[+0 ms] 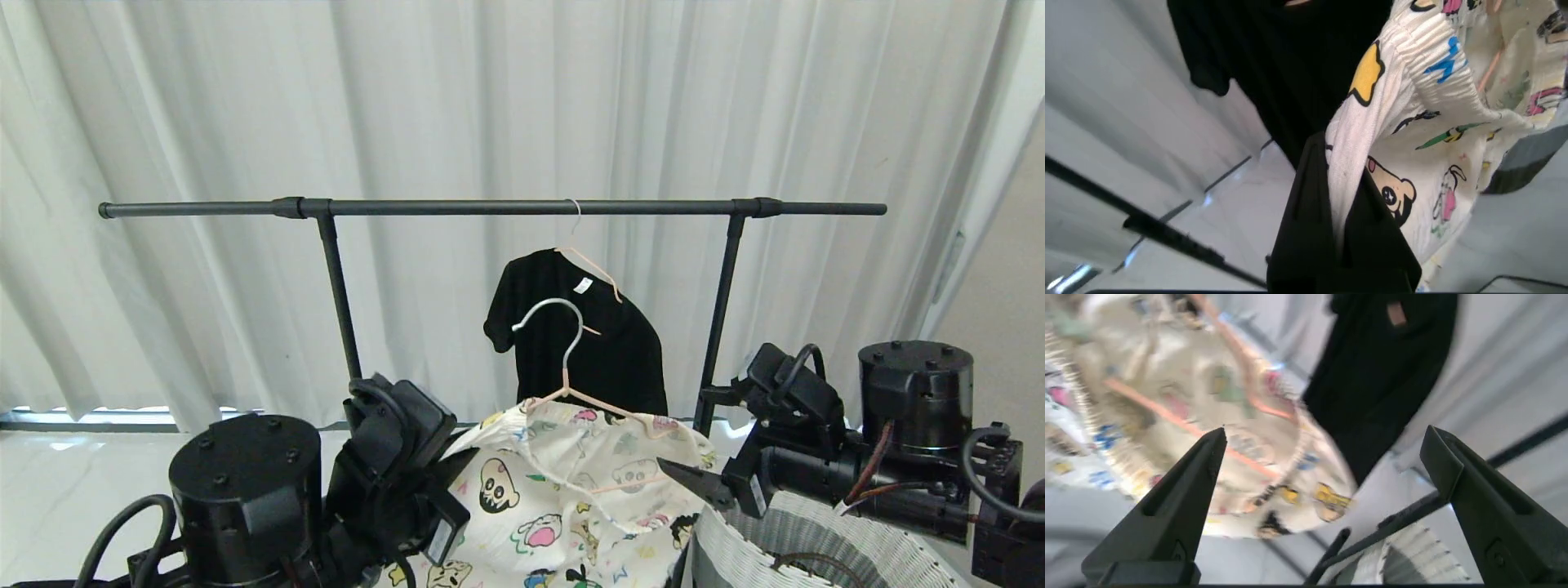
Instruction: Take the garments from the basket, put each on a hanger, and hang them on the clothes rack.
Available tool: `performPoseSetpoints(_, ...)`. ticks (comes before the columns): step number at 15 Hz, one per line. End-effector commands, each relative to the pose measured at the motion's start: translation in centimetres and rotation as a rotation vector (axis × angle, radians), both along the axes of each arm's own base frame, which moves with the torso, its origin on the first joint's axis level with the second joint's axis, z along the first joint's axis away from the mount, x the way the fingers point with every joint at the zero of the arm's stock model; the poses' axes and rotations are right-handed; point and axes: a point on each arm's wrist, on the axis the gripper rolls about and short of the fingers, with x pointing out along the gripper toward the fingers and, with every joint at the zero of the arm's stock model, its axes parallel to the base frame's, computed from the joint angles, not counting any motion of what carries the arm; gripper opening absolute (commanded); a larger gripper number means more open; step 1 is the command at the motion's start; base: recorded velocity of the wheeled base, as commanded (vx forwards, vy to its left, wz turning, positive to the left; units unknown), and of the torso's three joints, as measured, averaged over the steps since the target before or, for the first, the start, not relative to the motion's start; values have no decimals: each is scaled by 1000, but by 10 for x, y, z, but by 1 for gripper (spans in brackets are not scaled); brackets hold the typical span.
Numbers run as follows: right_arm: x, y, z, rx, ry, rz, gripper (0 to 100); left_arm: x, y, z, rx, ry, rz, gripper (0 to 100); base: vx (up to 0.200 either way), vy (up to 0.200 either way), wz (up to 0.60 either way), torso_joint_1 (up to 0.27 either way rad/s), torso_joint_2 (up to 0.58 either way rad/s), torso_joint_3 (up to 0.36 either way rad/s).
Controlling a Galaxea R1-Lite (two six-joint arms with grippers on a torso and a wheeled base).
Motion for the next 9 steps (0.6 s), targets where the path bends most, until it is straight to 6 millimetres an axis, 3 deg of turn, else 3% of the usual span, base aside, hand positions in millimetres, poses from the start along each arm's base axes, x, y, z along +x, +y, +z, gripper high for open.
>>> performPoseSetpoints(1, -6, 7, 26, 2, -39, 106, 100, -10, 3, -22, 50, 39, -57, 0, 0, 0, 0, 0, 0, 0)
performPoseSetpoints(5, -12, 35, 32, -108, 51, 332, 100, -12, 3, -19, 63, -31, -145, 0, 0, 0, 0, 0, 0, 0)
performPoseSetpoints(9, -7, 50, 15, -158, 123, 359, 100, -11, 1, -14, 39, -63, -145, 0, 0, 0, 0, 0, 0, 0)
